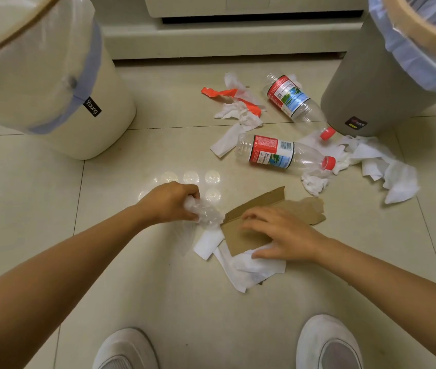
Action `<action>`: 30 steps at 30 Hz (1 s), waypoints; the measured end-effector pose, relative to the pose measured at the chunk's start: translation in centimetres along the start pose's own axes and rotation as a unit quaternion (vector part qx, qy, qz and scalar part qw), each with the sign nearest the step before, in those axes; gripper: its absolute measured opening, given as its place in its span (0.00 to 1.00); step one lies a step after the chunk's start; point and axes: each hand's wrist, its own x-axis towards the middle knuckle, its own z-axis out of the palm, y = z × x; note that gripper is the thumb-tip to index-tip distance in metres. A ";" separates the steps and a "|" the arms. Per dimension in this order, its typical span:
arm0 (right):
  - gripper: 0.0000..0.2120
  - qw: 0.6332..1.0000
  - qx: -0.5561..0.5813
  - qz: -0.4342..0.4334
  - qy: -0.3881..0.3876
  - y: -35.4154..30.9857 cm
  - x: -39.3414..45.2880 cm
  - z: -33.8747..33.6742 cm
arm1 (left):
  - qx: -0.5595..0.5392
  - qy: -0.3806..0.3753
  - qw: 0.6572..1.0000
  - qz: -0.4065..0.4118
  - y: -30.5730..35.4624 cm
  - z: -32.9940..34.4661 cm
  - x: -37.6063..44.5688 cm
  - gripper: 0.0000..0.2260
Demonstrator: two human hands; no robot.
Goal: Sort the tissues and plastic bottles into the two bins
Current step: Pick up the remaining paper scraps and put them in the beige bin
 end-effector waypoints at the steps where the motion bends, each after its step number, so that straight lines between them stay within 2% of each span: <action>1: 0.26 1.000 -0.009 -0.024 -0.011 -0.2 -0.3 0.5 | -0.006 0.003 1.000 -0.007 -0.2 -0.2 -0.1 0.17; 7: 0.32 0.978 -0.108 -0.135 -0.120 -0.8 -0.3 2.7 | -0.041 -0.022 0.999 -0.014 -0.2 -0.5 -0.5 0.20; 9: 0.33 0.966 -0.158 -0.163 -0.126 -0.7 0.1 3.2 | -0.021 -0.035 0.999 -0.007 0.1 -0.5 -0.5 0.21; 12: 0.36 0.949 -0.223 -0.202 -0.089 -0.8 1.1 3.5 | 0.004 -0.057 0.998 -0.008 0.3 -0.6 -0.4 0.21; 16: 0.52 0.934 -0.278 -0.197 -0.110 -1.4 3.7 3.1 | 0.019 -0.082 0.996 -0.016 0.0 -1.1 -0.5 0.22; 19: 0.55 0.914 -0.328 -0.171 -0.170 -2.3 5.7 2.8 | 0.033 -0.071 0.996 -0.031 -0.9 -1.7 -0.8 0.22; 21: 0.48 0.906 -0.342 -0.172 -0.181 -3.3 6.5 2.6 | 0.029 -0.069 0.996 -0.046 -1.6 -2.0 -1.1 0.22; 24: 0.27 0.897 -0.336 -0.216 -0.191 -4.8 6.5 2.4 | 0.024 -0.069 0.996 -0.061 -2.5 -1.9 -1.7 0.22; 26: 0.22 0.876 -0.363 -0.252 -0.193 -4.9 6.2 2.5 | 0.022 -0.075 0.995 -0.060 -2.7 -1.6 -2.0 0.22; 30: 0.15 0.868 -0.353 -0.304 -0.172 -3.6 5.4 2.8 | 0.015 -0.080 0.995 -0.054 -2.7 -1.3 -2.3 0.21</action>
